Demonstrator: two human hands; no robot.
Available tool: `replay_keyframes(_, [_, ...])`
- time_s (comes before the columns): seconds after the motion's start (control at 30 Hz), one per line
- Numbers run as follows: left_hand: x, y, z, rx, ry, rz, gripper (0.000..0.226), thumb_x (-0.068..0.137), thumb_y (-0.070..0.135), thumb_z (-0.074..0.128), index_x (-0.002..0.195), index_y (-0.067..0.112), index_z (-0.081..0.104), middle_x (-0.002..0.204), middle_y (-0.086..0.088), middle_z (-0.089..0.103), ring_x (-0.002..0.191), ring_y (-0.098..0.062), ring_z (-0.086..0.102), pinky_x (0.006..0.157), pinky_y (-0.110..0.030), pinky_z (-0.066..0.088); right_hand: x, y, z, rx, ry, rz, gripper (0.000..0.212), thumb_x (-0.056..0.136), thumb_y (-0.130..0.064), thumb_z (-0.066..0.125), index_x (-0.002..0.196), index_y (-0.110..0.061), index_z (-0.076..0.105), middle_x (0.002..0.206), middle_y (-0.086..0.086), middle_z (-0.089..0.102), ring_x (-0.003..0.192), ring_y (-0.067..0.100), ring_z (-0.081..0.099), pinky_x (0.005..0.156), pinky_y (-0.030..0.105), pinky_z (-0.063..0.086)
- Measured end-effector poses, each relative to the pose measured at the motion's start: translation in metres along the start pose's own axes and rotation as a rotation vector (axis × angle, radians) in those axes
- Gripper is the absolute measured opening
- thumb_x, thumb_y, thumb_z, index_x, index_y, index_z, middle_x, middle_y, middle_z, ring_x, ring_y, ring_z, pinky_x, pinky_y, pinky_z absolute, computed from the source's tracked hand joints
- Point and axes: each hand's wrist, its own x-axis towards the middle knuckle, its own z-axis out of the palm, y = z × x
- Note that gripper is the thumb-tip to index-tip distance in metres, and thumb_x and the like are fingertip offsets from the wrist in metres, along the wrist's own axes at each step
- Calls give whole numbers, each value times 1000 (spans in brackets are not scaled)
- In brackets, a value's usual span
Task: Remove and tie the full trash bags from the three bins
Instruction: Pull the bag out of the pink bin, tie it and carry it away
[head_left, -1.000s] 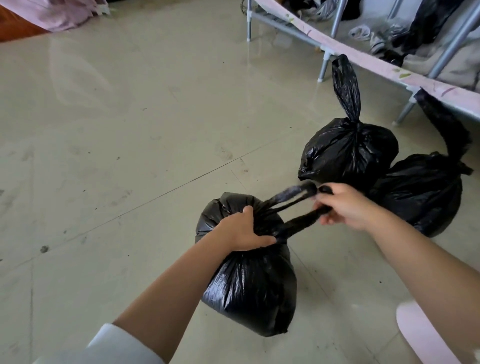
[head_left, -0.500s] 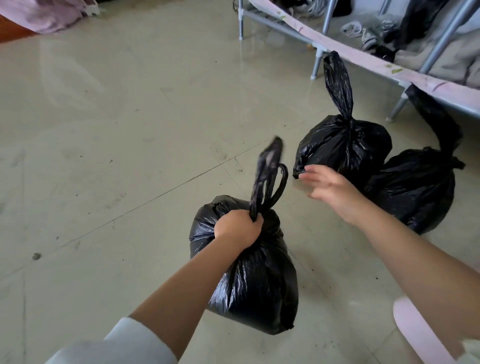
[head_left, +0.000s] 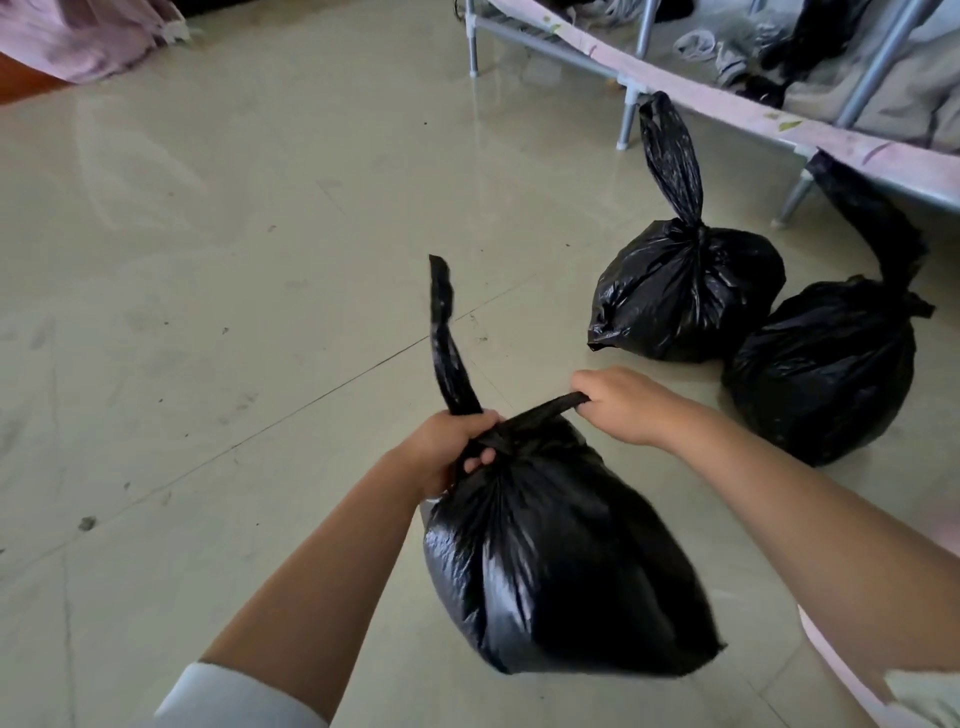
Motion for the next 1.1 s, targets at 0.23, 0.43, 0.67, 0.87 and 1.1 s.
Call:
replay_keyframes(0.23, [-6, 7, -1, -397, -54, -111, 28, 99, 11, 36, 81, 12, 58, 48, -2, 68, 39, -7, 64, 37, -12, 47, -18, -26, -30, 527, -195, -77, 30, 91, -14, 49, 62, -11, 55, 32, -12, 21, 29, 6, 16, 35, 14, 15])
replay_keyframes(0.43, [2, 2, -4, -503, 88, -44, 29, 88, -11, 48, 66, 8, 54, 44, 0, 62, 37, -9, 60, 41, -16, 53, -21, -9, -10, 256, -506, -63, 29, 95, -19, 42, 71, -18, 58, 29, -9, 37, 29, 3, 33, 50, 20, 37])
replay_keyframes(0.67, [-1, -10, -6, -16, 15, 121, 42, 78, -25, 50, 56, 9, 39, 57, -3, 50, 58, -15, 53, 54, -21, 47, -6, 0, -11, -5, 149, -203, 38, 83, -6, 52, 120, -11, 60, 128, 6, 58, 122, 24, 48, 106, 38, 38])
replay_keyframes(0.87, [-5, -8, 4, 177, -166, 165, 56, 75, -32, 46, 44, 13, 56, 44, 7, 57, 49, -2, 59, 51, -11, 48, -3, -6, 10, -169, -211, -176, 81, 77, 2, 47, 144, -36, 22, 157, -17, 6, 146, 13, -10, 116, 52, -8])
replay_keyframes(1.1, [5, -15, -1, 255, 143, 220, 29, 73, -25, 54, 54, -3, 51, 49, 9, 59, 41, 6, 55, 56, -16, 46, 2, -15, 30, -14, -133, -118, 29, 81, 0, 47, 105, -4, 62, 111, 20, 64, 108, 30, 57, 73, 27, 36])
